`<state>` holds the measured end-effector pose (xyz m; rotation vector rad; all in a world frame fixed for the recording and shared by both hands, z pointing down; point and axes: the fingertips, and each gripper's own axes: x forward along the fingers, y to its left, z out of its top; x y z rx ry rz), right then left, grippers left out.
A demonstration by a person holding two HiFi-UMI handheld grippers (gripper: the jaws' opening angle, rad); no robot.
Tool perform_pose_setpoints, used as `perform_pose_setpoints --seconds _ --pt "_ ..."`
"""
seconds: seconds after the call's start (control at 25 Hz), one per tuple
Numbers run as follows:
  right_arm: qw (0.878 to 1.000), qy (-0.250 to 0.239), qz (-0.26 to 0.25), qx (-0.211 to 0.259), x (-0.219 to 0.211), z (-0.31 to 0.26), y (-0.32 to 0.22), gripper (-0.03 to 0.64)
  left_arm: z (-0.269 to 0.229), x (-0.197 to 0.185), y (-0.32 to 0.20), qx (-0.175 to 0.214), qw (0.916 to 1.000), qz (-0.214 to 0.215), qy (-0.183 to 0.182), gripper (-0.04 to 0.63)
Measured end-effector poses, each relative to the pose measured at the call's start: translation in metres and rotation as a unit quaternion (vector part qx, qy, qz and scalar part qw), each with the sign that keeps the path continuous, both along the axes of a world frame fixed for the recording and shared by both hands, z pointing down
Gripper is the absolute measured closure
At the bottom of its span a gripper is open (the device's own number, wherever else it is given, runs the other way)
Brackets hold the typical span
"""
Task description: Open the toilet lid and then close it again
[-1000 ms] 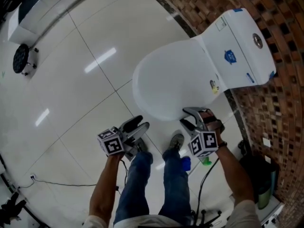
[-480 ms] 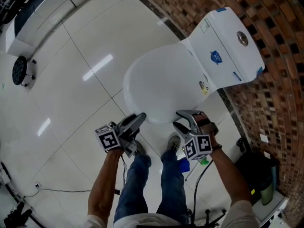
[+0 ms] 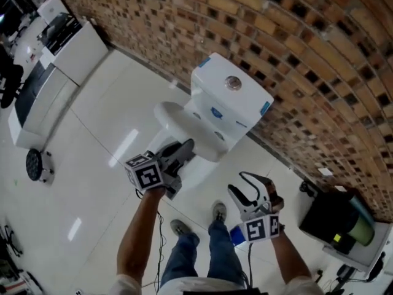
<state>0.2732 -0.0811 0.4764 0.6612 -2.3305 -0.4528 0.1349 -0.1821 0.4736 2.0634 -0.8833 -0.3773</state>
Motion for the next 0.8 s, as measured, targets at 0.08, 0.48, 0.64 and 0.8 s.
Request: perform_pose_setpoints --seconds 0.08,0.48,0.64,0.8 --pt "1.0 -0.002 0.021 0.003 0.03 -0.017 -0.002 0.385 -0.015 0.019 -0.038 0.0 0.9997 0.0 -0.024 0.548" --pt "0.992 0.0 0.118 -0.046 0.147 -0.012 0.004 0.385 -0.019 0.099 -0.17 -0.035 0.9973 -0.015 -0.063 0.543" --pt "0.99 -0.019 0.132 -0.049 0.16 -0.012 -0.002 0.385 -0.017 0.101 -0.175 -0.04 0.9983 -0.018 -0.038 0.532" --pt "0.99 -0.026 0.13 -0.046 0.16 -0.019 -0.006 0.385 -0.017 0.096 -0.174 -0.036 0.9952 -0.047 -0.078 0.51"
